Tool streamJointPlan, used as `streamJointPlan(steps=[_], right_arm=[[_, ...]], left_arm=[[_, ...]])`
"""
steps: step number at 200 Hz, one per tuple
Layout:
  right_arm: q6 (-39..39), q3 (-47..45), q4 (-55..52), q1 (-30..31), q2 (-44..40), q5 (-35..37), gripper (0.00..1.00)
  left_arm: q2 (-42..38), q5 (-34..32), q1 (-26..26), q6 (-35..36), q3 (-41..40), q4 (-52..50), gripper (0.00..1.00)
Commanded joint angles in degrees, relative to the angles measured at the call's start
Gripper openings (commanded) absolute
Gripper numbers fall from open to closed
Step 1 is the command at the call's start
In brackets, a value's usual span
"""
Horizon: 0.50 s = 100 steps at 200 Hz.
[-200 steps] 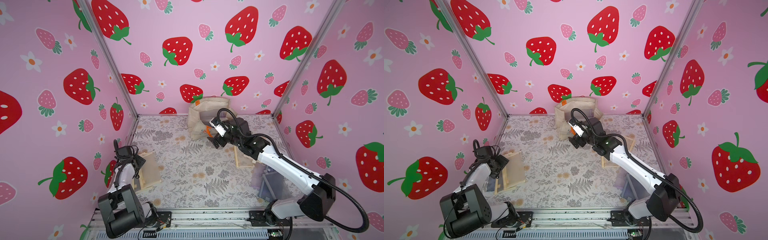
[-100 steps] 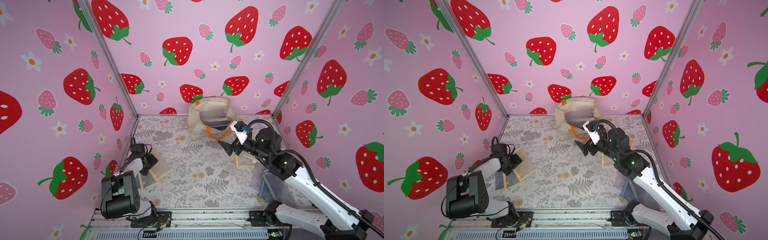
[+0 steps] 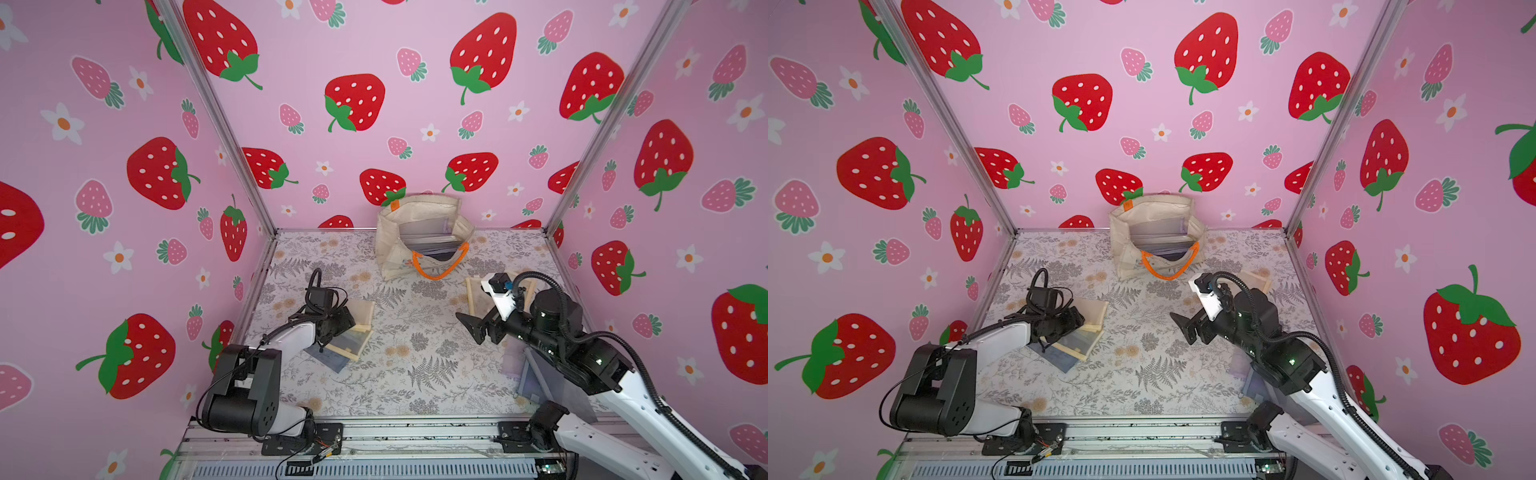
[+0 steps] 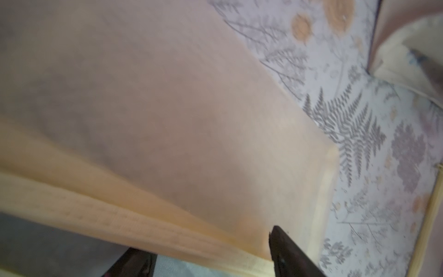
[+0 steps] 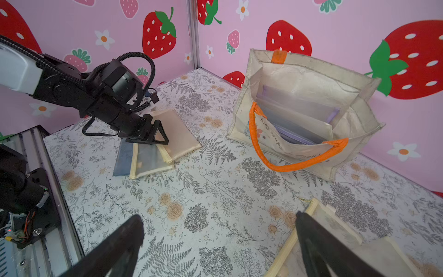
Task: Put the pencil pouch into the canvas bag
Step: Move the pencil pouches to the center of the board.
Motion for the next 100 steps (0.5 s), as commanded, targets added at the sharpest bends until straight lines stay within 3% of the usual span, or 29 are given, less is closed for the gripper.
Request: streamJointPlan(steps=[1, 59, 100], right_arm=[[3.9, -0.7, 0.3, -0.2, -0.4, -1.3, 0.99], [6.0, -2.0, -1.1, -0.2, 0.3, -0.9, 0.99], [6.2, -2.7, -2.3, -0.2, 8.8, -0.8, 0.99]], left_arm=[[2.7, 2.6, -4.9, -3.7, -2.6, -1.1, 0.76], [3.7, 1.8, -23.1, -8.9, -4.6, 5.5, 0.75], [1.3, -3.5, -35.8, -12.7, -3.2, 6.5, 0.75]])
